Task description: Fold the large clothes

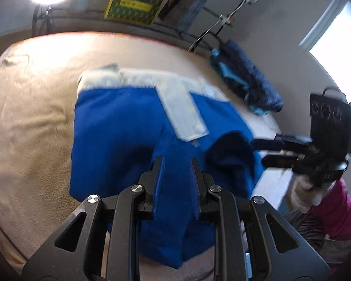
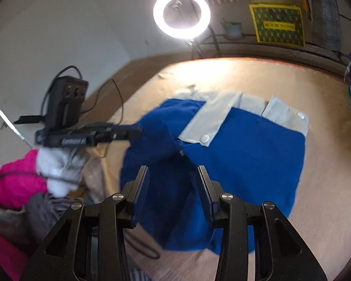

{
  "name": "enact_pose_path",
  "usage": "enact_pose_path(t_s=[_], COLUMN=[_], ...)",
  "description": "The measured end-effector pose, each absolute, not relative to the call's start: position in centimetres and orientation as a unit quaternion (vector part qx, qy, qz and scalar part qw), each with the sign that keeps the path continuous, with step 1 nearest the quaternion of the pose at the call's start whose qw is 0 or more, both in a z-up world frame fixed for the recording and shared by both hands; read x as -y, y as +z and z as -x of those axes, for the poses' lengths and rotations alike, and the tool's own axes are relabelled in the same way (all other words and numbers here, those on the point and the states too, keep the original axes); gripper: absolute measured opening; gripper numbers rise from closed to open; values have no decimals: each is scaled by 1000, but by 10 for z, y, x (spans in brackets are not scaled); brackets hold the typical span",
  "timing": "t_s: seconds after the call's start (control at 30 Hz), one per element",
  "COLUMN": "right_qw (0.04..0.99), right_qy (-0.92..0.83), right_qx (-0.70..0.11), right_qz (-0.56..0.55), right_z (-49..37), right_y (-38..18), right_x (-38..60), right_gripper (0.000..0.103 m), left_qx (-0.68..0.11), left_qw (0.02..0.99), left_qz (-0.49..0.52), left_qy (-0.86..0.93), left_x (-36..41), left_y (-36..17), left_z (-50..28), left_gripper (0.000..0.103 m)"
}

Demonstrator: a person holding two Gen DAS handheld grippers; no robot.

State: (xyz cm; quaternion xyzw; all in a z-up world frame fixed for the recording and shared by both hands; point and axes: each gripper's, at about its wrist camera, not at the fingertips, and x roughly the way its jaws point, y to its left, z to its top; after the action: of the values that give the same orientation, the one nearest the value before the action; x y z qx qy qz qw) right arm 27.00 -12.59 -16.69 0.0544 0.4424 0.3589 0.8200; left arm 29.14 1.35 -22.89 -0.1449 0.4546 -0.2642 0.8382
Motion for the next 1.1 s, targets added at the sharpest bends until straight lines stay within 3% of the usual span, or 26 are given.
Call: enact_pose_path(t_s=[0.17, 0.23, 0.27, 0.47, 0.63, 0.9, 1.1], right_qw=[833, 829, 831, 878, 883, 848, 831], right_qy=[266, 239, 238, 197, 272, 253, 266], right_qx=[-483, -502, -498, -435, -381, -465, -483], right_qz=[-55, -65, -62, -37, -32, 13, -66], right_z=[-308, -318, -317, -293, -270, -299, -303], right_y=[-198, -211, -209, -171, -148, -211, -204], right_x=[138, 148, 149, 156, 140, 114, 143], right_gripper=[39, 18, 17, 18, 19, 21, 21], left_qx=[-479, -477, -475, -457, -426, -483, -489], left_qw=[826, 828, 831, 842, 858, 834, 828], left_qz=[175, 175, 166, 165, 175, 175, 185], left_qy=[-239, -236, -236, -235, -229, -202, -204], left_x=[-22, -24, -24, -36, -49, -54, -60], left_y=[-259, -257, -254, -238, -219, -261, -265], left_z=[-305, -304, -303, -289, -287, -300, -293], left_gripper=[19, 19, 19, 19, 20, 24, 26])
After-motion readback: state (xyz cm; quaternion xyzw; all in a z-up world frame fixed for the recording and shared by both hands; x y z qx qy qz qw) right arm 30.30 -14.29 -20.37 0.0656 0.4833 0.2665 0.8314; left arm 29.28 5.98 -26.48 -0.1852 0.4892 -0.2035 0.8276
